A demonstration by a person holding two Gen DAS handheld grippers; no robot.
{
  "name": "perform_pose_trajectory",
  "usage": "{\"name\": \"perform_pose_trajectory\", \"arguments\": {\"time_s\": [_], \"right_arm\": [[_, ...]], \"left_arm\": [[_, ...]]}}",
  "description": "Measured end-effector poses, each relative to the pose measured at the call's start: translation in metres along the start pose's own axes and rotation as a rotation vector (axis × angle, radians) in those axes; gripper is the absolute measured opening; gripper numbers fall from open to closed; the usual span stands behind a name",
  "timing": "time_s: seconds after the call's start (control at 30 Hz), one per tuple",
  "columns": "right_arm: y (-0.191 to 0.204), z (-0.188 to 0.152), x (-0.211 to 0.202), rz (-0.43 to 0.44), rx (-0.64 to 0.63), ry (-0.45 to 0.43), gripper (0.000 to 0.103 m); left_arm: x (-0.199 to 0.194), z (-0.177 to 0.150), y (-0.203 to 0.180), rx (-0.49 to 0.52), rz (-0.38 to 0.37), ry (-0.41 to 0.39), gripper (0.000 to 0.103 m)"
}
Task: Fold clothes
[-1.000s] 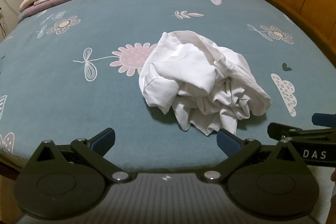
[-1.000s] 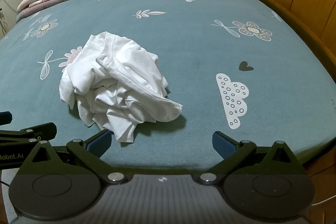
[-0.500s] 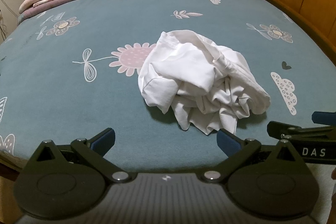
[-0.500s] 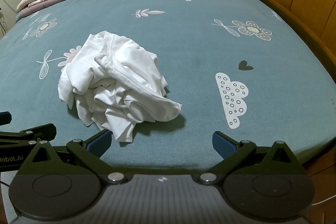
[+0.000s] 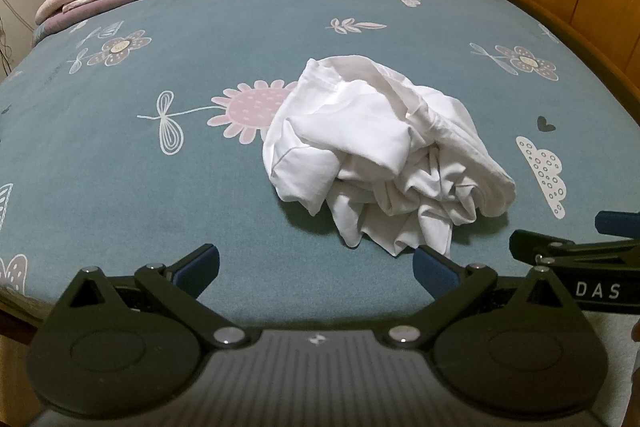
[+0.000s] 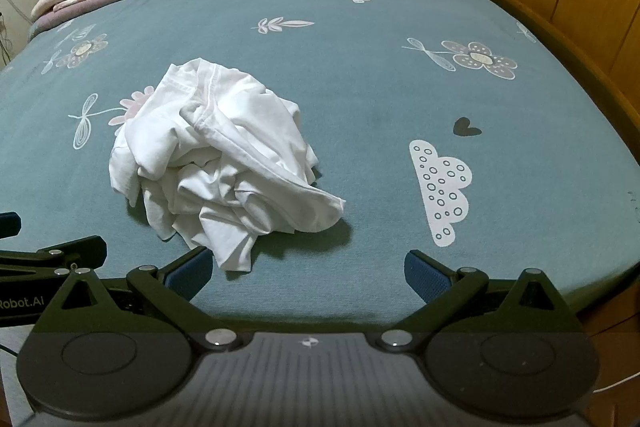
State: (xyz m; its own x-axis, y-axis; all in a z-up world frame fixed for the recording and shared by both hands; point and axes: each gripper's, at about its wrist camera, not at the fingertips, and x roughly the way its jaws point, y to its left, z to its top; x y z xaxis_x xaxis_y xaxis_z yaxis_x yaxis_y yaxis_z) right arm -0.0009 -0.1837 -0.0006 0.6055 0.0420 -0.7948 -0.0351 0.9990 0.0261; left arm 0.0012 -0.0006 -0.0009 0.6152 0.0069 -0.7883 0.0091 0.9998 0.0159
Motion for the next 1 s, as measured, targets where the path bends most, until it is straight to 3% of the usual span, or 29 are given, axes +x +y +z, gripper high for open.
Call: {"name": "perform_pose_trajectory", "arguments": {"time_s": [1.0], "right_arm": [[-0.0035,0.0026,0.0047,0.007,0.003,-0.020,0.103]], "left_arm": [[0.0047,0.0015,-0.0016,0.012,-0.063,-0.042,0.102]]}}
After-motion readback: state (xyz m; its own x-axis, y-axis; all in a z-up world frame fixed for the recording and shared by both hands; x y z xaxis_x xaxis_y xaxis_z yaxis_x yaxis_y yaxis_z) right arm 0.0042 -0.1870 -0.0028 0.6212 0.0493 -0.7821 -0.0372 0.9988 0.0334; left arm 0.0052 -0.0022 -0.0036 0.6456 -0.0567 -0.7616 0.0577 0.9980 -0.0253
